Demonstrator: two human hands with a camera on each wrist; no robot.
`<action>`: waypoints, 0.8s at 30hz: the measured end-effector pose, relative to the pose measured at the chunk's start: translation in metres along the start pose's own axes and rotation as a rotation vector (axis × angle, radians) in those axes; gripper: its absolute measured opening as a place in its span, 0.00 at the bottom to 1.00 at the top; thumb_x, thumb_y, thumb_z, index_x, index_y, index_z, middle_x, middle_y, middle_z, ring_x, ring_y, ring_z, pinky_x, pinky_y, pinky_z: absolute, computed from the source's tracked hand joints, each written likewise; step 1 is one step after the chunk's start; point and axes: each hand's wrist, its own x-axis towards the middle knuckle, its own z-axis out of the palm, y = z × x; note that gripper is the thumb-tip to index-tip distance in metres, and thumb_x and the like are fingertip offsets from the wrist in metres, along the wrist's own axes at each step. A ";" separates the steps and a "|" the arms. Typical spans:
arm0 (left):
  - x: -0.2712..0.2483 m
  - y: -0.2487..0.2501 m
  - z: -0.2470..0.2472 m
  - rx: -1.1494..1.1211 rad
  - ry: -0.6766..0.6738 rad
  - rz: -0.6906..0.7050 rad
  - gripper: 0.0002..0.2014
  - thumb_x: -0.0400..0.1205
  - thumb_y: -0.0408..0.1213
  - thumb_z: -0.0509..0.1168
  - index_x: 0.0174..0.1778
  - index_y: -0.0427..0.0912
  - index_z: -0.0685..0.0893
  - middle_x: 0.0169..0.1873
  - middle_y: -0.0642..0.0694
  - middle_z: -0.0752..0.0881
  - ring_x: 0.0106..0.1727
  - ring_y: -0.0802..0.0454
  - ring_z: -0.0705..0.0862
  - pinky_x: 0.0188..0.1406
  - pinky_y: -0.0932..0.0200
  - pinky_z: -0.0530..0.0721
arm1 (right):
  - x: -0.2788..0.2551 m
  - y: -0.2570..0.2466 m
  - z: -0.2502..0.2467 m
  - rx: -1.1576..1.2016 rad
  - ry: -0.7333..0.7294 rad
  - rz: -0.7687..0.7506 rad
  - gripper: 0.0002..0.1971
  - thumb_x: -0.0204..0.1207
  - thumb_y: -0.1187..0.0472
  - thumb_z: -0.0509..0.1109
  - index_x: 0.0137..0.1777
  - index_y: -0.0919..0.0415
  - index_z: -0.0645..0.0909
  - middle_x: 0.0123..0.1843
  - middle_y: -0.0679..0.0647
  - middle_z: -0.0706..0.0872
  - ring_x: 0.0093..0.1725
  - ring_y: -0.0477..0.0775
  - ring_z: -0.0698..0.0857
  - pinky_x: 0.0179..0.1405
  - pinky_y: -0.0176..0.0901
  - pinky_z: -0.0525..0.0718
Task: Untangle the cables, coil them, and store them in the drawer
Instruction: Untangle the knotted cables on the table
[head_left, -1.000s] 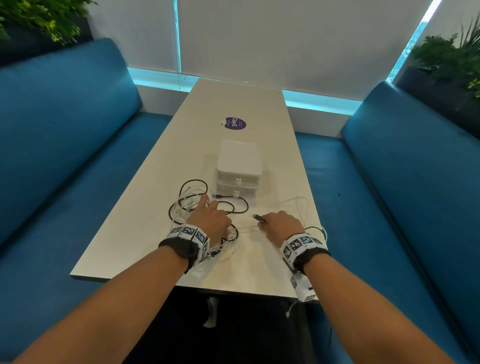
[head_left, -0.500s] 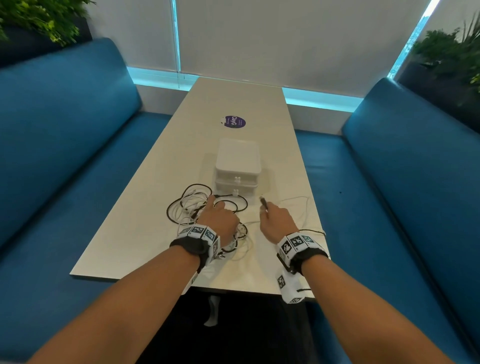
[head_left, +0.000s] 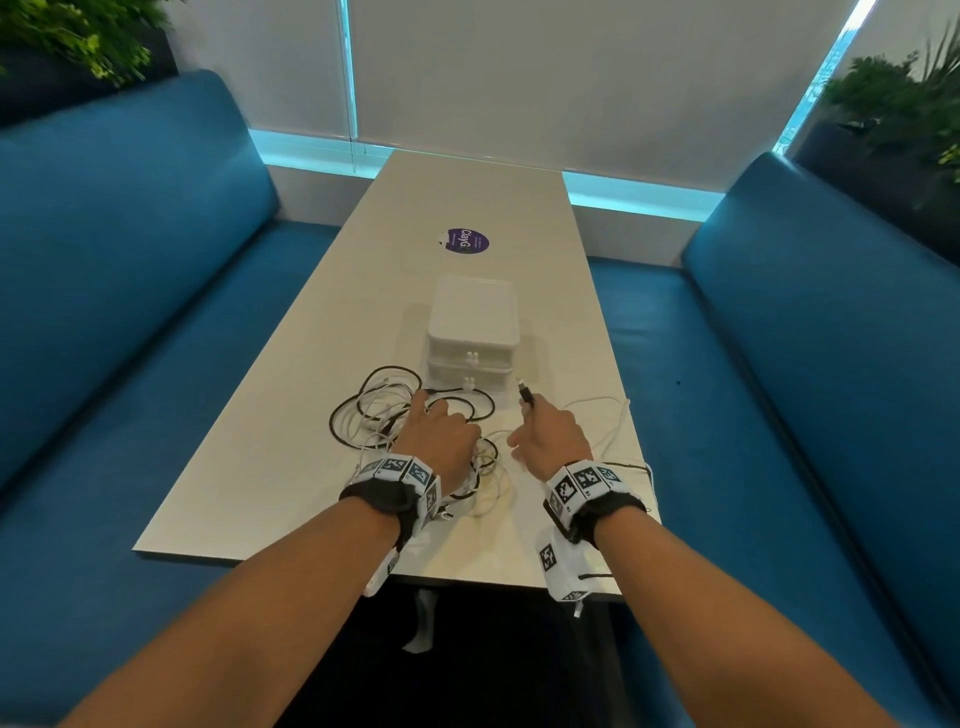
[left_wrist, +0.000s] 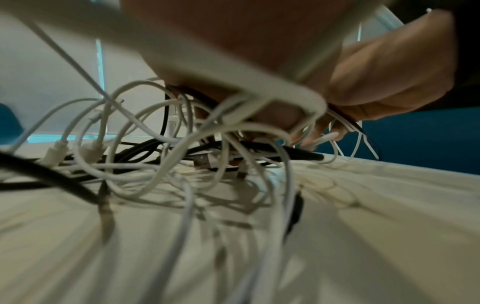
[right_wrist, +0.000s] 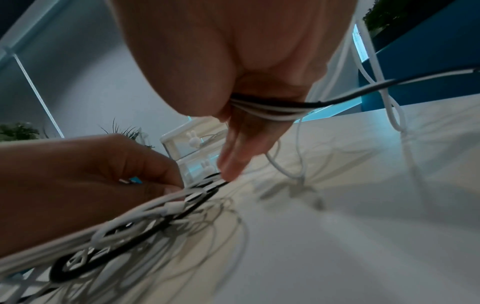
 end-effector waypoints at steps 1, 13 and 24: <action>0.001 0.001 0.000 -0.014 0.005 -0.017 0.07 0.83 0.44 0.60 0.51 0.53 0.84 0.46 0.52 0.88 0.61 0.43 0.79 0.76 0.34 0.56 | -0.001 -0.001 -0.001 0.021 0.002 -0.009 0.11 0.85 0.53 0.56 0.62 0.53 0.75 0.50 0.57 0.89 0.45 0.62 0.89 0.50 0.57 0.87; -0.003 -0.003 0.003 0.021 0.044 0.084 0.13 0.86 0.49 0.57 0.58 0.51 0.83 0.52 0.50 0.86 0.63 0.42 0.78 0.77 0.31 0.56 | 0.000 -0.001 0.005 -0.188 -0.183 -0.207 0.13 0.85 0.52 0.57 0.52 0.52 0.83 0.49 0.58 0.88 0.48 0.63 0.86 0.49 0.53 0.84; -0.010 -0.050 0.016 -0.127 0.093 0.093 0.14 0.89 0.47 0.52 0.50 0.55 0.84 0.49 0.57 0.86 0.59 0.49 0.79 0.76 0.40 0.59 | 0.001 0.077 -0.057 -0.428 0.086 0.283 0.11 0.79 0.66 0.55 0.53 0.60 0.78 0.53 0.59 0.85 0.50 0.64 0.85 0.46 0.52 0.83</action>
